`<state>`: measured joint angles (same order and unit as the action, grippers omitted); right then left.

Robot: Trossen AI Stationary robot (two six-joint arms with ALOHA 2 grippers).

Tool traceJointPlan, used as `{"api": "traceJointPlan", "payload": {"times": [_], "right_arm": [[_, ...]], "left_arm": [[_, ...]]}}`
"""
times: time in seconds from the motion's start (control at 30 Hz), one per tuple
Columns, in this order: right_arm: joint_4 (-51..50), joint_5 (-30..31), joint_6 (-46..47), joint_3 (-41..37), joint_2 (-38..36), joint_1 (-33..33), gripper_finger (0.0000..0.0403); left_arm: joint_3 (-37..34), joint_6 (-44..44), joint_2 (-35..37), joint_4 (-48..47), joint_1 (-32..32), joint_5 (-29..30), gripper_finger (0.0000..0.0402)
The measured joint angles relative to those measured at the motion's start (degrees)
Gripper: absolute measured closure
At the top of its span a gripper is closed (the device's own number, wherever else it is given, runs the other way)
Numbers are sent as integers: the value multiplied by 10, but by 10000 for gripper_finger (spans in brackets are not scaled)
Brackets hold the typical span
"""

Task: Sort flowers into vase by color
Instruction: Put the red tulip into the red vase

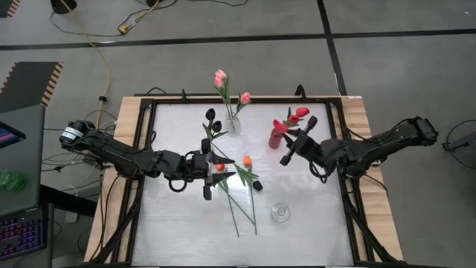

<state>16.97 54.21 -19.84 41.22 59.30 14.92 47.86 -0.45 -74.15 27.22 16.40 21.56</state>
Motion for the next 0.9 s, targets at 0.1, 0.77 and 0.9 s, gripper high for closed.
{"api": "traceJointPlan", "payload": {"times": [0.1, 0.77, 0.9], "right_arm": [[2, -1, 2, -8, 0, -10, 370], [-2, -3, 40, -12, 0, -47, 369], [-11, -3, 67, -12, 0, -54, 368]], "left_arm": [[0, 0, 0, 0, 0, 0, 243], [0, 0, 0, 0, 0, 0, 243], [0, 0, 0, 0, 0, 0, 243]]}}
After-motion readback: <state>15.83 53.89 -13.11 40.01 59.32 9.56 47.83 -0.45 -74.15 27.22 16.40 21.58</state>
